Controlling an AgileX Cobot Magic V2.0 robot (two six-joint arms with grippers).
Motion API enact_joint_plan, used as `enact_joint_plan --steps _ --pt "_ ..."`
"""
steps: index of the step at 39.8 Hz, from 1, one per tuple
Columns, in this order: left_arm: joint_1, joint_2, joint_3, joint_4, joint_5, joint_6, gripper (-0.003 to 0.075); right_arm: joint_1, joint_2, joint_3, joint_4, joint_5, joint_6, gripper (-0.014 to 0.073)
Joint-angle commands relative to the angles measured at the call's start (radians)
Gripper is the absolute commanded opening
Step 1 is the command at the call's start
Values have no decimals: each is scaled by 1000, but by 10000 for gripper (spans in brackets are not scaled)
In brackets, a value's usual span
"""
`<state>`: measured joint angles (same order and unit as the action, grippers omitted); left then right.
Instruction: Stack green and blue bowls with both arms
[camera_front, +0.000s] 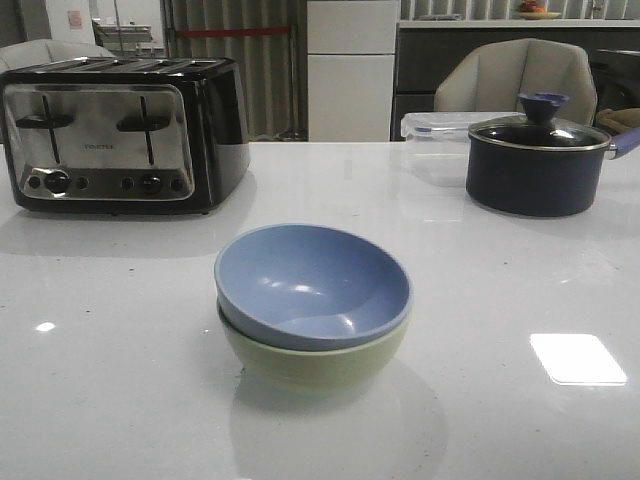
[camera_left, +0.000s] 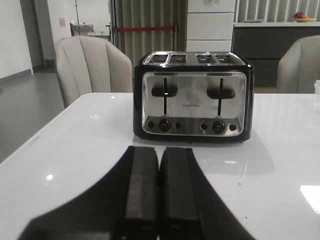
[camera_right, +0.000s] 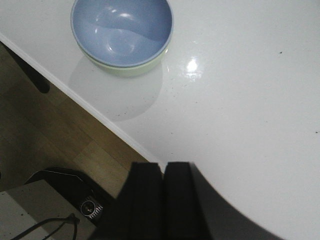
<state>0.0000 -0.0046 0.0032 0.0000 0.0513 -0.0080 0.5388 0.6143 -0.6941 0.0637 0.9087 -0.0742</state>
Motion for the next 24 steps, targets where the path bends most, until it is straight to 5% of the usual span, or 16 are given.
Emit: enact_joint_plan --steps 1,24 --pt "-8 -19 7 0 -116 -10 99 -2 -1 -25 0 -57 -2 19" --pt "-58 -19 7 0 -115 8 99 -2 -1 -25 0 -57 -2 19"
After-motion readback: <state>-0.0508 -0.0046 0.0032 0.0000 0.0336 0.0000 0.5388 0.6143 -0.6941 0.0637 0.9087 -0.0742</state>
